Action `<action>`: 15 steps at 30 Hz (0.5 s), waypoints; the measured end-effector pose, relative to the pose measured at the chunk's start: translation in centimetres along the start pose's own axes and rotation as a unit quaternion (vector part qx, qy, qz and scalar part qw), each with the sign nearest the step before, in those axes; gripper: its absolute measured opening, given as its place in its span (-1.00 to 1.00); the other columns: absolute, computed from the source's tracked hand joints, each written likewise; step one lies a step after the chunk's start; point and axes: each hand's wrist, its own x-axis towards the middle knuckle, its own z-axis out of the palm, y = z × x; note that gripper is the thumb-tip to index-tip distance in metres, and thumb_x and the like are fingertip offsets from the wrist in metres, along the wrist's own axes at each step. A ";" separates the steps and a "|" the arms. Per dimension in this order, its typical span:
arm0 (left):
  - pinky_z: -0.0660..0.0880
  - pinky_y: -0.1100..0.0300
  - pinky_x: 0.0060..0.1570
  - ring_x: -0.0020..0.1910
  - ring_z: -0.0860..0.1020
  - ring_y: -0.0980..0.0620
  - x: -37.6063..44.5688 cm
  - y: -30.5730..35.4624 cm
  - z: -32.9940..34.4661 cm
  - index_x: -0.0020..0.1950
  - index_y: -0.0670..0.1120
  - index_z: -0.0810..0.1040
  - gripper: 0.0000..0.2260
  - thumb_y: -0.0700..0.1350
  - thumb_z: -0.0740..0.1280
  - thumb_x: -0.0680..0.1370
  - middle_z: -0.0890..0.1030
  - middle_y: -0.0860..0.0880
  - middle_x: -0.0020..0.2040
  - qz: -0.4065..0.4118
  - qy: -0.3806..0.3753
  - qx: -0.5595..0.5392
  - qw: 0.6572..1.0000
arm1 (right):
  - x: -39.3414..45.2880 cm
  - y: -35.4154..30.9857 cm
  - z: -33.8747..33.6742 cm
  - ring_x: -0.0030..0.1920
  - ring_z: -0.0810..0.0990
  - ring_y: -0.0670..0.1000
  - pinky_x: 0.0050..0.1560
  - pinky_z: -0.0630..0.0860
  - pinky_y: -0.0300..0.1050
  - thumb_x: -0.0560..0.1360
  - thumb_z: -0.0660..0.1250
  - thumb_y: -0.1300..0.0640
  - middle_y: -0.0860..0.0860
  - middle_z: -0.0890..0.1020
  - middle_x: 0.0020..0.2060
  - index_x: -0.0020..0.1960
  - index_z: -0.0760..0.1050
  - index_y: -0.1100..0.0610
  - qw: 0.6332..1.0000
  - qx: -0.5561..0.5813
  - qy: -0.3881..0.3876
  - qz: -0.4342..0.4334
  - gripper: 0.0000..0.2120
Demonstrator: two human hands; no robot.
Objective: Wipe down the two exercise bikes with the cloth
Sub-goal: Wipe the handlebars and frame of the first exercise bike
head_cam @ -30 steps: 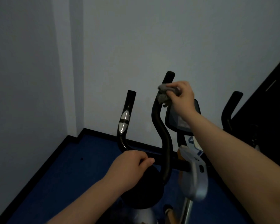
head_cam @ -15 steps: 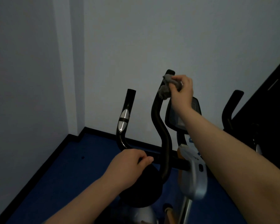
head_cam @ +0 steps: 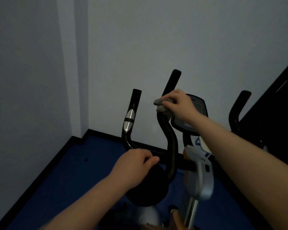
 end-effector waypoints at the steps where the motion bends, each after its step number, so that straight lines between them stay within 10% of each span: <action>1: 0.25 0.30 -0.42 -0.41 0.43 0.20 0.0 0.0 0.0 -0.27 0.08 0.52 -0.70 0.18 0.22 0.59 0.50 0.08 -0.38 -0.001 -0.002 0.000 1.000 | 0.6 -0.1 -0.7 0.02 0.45 -0.10 -0.06 0.25 -0.56 0.52 0.37 0.17 0.02 0.46 0.03 0.06 0.65 0.09 1.000 -0.008 -0.002 0.002 -0.85; 7: 0.25 0.35 -0.46 -0.44 0.43 0.27 0.0 0.1 -0.1 -0.36 0.18 0.41 -0.68 0.17 0.22 0.59 0.45 0.12 -0.43 -0.001 -0.001 -0.001 1.000 | -1.5 -1.5 1.6 0.08 0.47 -0.03 0.10 0.40 -0.17 0.55 0.33 0.15 -0.03 0.41 0.06 0.05 0.63 0.08 1.000 -0.026 -0.001 -0.001 -0.86; 15: 0.25 0.35 -0.47 -0.46 0.42 0.28 -0.1 0.2 -0.2 -0.38 0.16 0.40 -0.67 0.15 0.22 0.59 0.43 0.12 -0.45 0.003 -0.001 0.003 1.000 | -0.9 -2.7 1.4 -0.02 0.47 -0.11 0.03 0.36 -0.25 0.56 0.30 0.15 -0.03 0.41 0.05 0.04 0.64 0.08 0.999 -0.023 -0.015 0.019 -0.85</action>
